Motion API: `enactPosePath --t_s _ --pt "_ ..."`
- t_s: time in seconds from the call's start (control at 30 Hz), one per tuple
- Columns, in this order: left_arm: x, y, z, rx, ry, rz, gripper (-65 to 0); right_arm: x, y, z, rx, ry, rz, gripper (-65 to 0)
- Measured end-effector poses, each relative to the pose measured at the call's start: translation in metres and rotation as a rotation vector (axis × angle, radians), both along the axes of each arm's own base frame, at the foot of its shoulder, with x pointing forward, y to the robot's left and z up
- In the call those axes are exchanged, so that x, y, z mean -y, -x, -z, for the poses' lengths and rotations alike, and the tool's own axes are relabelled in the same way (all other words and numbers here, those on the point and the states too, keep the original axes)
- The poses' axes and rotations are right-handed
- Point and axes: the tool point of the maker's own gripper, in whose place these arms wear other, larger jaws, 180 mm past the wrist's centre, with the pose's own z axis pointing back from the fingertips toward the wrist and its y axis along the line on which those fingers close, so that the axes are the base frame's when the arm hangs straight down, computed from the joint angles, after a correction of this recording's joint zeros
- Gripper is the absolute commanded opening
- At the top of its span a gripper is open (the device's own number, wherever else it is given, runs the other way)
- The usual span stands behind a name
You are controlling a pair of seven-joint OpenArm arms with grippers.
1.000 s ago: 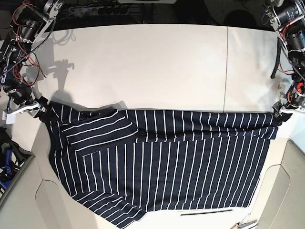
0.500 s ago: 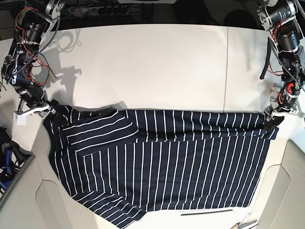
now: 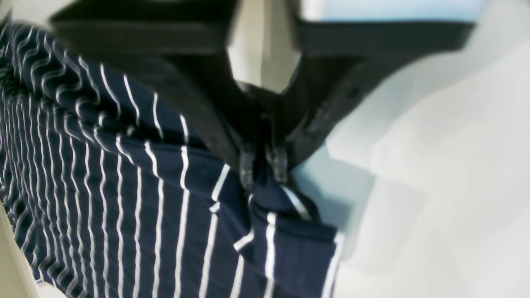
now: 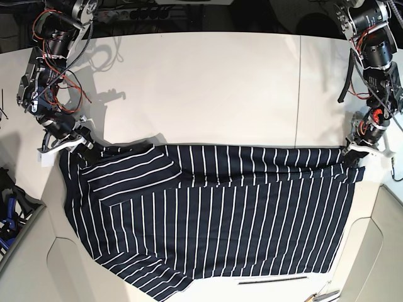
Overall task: Fold the T-shirt properly
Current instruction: 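Drag the shirt with both grippers toward the robot's base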
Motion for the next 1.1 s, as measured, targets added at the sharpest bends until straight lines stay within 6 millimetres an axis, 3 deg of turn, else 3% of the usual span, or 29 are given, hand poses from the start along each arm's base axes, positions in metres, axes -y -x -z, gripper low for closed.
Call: enactPosePath --t_s 0.17,0.27,0.47,0.6,0.8,1.0,1.1 --pt "0.004 0.0 -0.002 -0.037 0.005 0.039 -65.0 -0.001 0.007 -0.002 -0.031 0.033 -0.042 -65.0" --pt "0.007 0.001 -0.009 -0.059 -0.015 0.08 -65.0 0.0 0.007 -0.014 -0.024 0.079 -0.075 -65.0" --pt "0.014 -0.002 -0.037 -0.019 -0.071 0.143 -65.0 0.001 0.005 -0.037 0.003 0.138 -0.119 -65.0" --pt "0.018 0.013 -0.04 -0.032 -0.122 0.184 -65.0 0.002 0.014 -0.04 0.012 0.148 -0.119 -65.0" --pt "0.02 0.033 -0.039 -0.053 -0.163 0.202 -65.0 0.004 0.047 -0.029 -0.032 0.174 -0.131 -65.0" --pt "0.03 0.075 -0.026 -0.128 -0.202 0.254 -65.0 0.004 0.082 -0.026 -0.066 0.207 -0.153 -65.0" --pt "0.035 0.09 -0.033 -0.125 -0.228 0.271 -65.0 0.002 0.094 -0.029 -0.077 0.225 -0.174 -65.0"
